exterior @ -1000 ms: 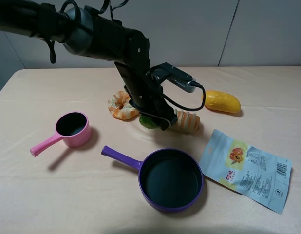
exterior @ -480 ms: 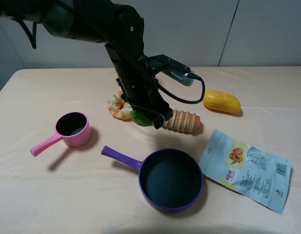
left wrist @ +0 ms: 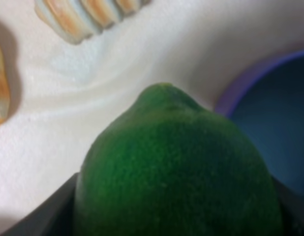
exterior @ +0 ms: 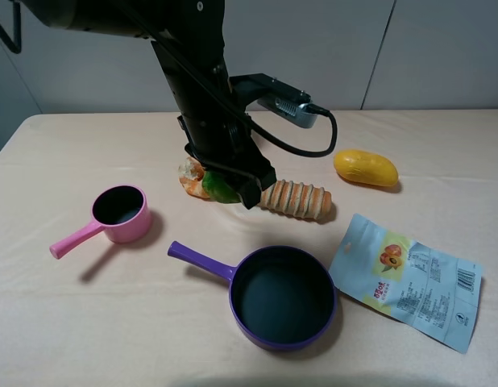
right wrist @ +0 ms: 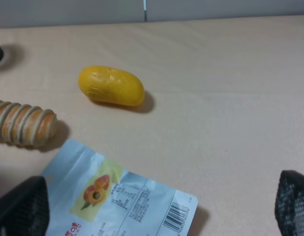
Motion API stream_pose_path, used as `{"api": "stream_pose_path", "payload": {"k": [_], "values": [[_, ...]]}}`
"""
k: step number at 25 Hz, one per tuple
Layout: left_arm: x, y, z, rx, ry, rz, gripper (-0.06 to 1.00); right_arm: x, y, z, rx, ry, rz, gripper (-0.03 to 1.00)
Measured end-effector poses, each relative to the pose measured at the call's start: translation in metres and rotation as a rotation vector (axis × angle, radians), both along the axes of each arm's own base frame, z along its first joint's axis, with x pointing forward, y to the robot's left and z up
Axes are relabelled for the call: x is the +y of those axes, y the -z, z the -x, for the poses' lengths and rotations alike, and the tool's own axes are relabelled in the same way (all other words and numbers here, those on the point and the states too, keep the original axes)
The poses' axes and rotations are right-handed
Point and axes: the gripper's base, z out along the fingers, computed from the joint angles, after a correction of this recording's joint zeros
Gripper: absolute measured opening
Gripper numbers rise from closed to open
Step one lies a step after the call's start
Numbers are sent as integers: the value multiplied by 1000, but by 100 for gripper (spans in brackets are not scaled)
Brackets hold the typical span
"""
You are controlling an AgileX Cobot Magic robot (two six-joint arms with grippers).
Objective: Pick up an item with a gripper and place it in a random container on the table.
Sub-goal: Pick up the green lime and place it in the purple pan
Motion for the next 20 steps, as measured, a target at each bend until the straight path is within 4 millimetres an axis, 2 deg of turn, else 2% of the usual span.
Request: {"api": "stream_pose_path", "payload": {"k": [9,20], "values": [[3,-14,11,21,22,-21,64,0,0,0,0,0,-1,69],[-21,-13,43,35,114,-60,64,0,0,0,0,0,-1,69]]}}
